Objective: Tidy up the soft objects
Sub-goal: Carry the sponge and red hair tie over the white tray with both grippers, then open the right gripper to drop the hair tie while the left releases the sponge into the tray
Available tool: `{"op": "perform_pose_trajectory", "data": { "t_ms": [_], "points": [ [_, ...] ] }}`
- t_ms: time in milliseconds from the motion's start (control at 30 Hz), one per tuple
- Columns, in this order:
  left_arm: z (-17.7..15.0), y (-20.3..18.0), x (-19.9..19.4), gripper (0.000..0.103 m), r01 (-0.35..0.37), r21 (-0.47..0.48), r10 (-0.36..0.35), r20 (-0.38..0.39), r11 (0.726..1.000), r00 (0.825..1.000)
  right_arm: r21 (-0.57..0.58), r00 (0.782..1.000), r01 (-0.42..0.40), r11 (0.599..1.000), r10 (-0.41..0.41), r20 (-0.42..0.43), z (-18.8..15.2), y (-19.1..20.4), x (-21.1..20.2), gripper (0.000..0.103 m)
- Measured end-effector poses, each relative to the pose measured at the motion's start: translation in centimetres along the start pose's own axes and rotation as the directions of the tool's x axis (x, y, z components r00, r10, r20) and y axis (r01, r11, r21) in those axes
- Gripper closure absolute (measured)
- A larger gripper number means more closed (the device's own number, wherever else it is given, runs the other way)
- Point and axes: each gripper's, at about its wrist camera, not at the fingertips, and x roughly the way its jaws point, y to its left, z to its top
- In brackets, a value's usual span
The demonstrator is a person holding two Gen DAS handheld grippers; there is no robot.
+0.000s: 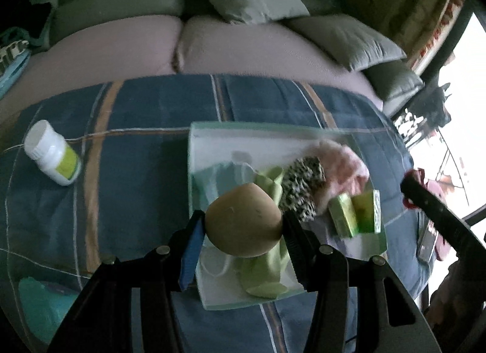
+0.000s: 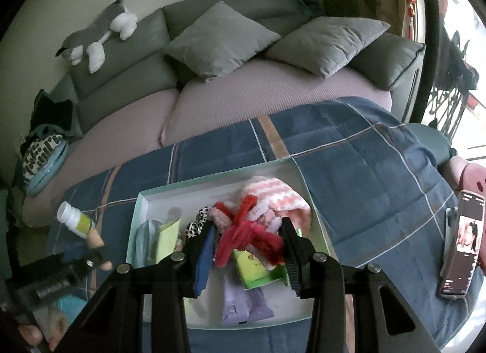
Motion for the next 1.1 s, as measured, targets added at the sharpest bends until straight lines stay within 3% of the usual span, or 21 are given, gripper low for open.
{"op": "perform_pose_trajectory", "data": {
  "t_ms": [367,1100],
  "points": [
    [-1.4,-0.7,3.9,0.049,-0.006,0.021,0.008,-0.123,1.0,0.992,-0.062,0.989,-0.05,0.997,0.041,-0.144,-2.0,2.9,5.0,0.059],
    [-2.5,-0.9,6.2,0.049,-0.009,0.043,0.018,-0.212,0.999,0.977,-0.098,0.972,-0.089,0.991,0.065,-0.226,-3.0,4.9,7.0,0.058]
  ]
}}
